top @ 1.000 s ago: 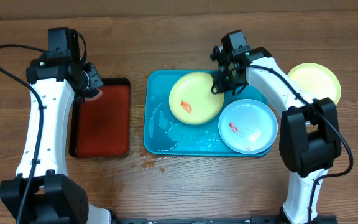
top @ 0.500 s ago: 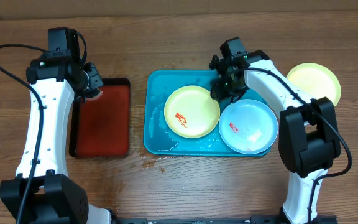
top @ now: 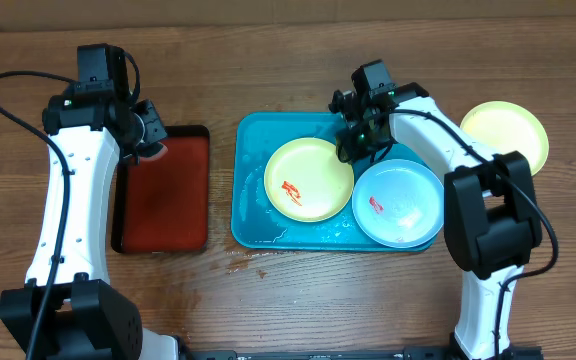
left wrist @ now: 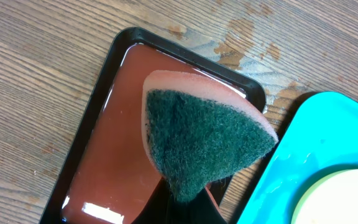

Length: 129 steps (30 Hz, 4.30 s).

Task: Clean dirty plates on tray and stack at the side
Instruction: 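Grasp the rim of the remaining yellow plate with the right gripper, then dip the sponge on the red tray with the left gripper, then scrub the yellow plate with the sponge while the right gripper holds it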

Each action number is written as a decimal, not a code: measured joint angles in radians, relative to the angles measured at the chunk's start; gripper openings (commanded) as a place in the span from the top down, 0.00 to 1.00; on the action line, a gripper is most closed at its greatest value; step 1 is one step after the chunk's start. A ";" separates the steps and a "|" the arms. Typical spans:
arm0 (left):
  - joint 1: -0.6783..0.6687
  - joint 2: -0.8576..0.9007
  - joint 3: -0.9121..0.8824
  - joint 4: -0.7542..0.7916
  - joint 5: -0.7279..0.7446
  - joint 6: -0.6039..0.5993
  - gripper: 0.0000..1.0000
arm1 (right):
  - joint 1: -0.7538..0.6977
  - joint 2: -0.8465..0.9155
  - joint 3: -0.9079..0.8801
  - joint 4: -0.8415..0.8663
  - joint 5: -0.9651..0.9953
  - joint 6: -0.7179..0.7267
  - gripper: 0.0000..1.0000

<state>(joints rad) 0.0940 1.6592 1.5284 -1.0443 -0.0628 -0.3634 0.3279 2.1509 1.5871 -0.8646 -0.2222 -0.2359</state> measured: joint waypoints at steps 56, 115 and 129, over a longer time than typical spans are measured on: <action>0.019 0.170 -0.451 0.407 -0.050 -0.027 0.96 | 0.014 0.018 -0.008 0.064 -0.040 0.442 0.96; -0.459 0.324 -0.104 0.459 0.256 -0.084 0.96 | 0.085 0.018 -0.010 0.029 -0.003 0.673 0.96; -0.473 0.410 -0.100 0.386 0.051 -0.069 0.96 | 0.090 0.018 -0.010 0.035 0.012 0.681 0.96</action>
<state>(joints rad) -0.3786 2.0693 1.4284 -0.6586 -0.0116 -0.4324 0.4179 2.1685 1.5772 -0.8291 -0.2104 0.4446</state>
